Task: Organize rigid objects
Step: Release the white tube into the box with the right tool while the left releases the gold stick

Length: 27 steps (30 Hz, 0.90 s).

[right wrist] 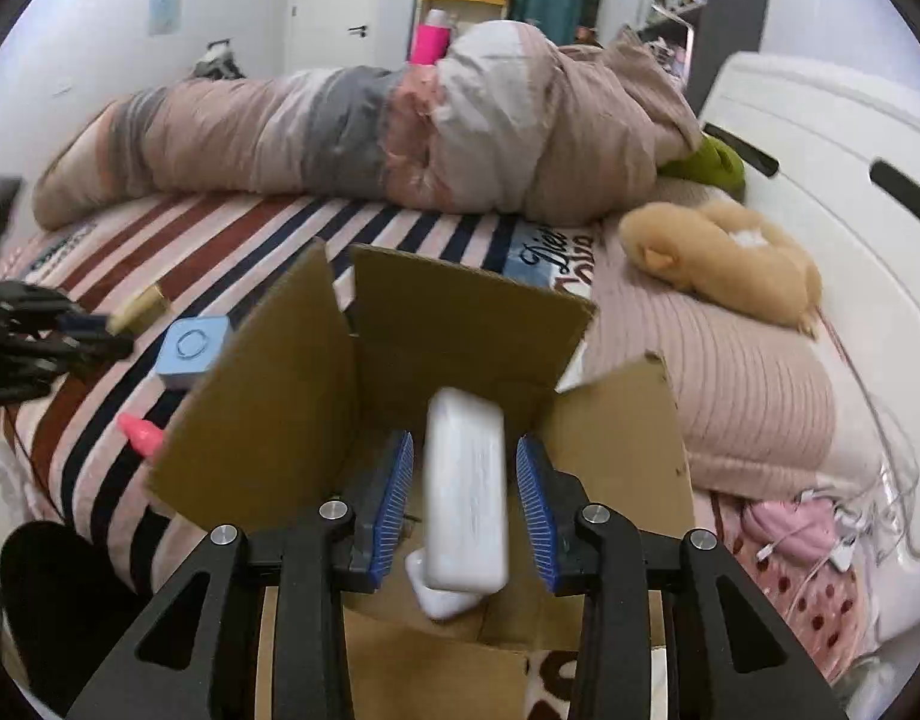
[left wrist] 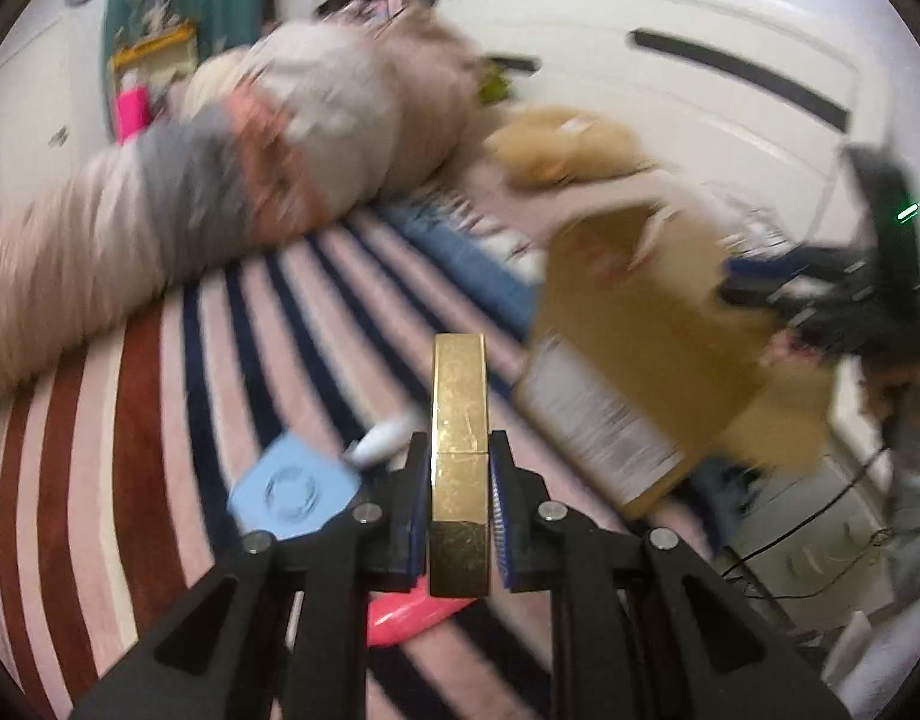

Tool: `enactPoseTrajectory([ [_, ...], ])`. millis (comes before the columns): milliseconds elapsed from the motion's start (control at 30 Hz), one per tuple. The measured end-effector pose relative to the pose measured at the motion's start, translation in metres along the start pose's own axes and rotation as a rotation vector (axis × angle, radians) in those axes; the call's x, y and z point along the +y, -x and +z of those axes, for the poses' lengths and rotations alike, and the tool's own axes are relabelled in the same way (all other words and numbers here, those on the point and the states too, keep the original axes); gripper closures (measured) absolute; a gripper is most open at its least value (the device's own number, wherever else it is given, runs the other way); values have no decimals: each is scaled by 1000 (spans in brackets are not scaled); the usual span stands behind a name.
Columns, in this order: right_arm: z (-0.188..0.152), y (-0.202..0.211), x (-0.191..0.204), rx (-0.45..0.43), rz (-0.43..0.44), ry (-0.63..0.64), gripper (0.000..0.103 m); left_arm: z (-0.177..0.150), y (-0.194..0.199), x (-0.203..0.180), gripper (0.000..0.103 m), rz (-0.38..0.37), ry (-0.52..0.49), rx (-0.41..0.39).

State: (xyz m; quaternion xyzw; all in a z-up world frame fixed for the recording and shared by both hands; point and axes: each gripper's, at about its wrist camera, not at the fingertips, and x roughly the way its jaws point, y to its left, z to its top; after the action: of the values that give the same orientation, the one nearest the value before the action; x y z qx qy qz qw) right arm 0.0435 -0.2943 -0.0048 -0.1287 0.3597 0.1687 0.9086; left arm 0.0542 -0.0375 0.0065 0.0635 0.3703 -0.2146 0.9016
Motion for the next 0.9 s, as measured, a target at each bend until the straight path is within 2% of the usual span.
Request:
enactPoseTrajectory([
  [67, -5, 4, -7, -20, 27, -20, 58, 21, 6, -22, 88, -38, -34, -18],
  [200, -11, 14, -9, -61, 45, 0, 57, 67, -9, -72, 88, -100, -106, 3],
  [333, -16, 21, -17, -84, 51, 4, 56, 91, -50, -104, 88, -127, -136, 102],
  [467, -21, 19, -25, -91, 45, 10, 43, 98, -98, -115, 87, -84, -136, 210],
  [500, -22, 17, -26, -88, 47, 11, 41, 97, -103, -115, 84, -78, -132, 217],
  [533, -23, 15, -27, -83, 50, 12, 36, 99, -106, -116, 72, -78, -125, 218],
  [567, -24, 14, -27, -81, 53, 13, 27, 99, -105, -114, 57, -86, -115, 210],
  [633, -26, 14, -27, -88, 62, 31, 14, 99, -92, -111, 50, -102, -107, 169],
  [667, -26, 15, -25, -97, 63, 38, 10, 99, -82, -106, 50, -100, -101, 146],
  [700, -26, 17, -22, -105, 58, 48, 9, 99, -75, -101, 50, -99, -94, 131],
  [800, -24, 24, -10, -146, 27, 86, 4, 96, -47, -74, 38, -62, -48, 64],
  [900, -18, 35, 9, -194, 61, 110, 1, 80, -20, -35, 35, 38, 1, 20],
])
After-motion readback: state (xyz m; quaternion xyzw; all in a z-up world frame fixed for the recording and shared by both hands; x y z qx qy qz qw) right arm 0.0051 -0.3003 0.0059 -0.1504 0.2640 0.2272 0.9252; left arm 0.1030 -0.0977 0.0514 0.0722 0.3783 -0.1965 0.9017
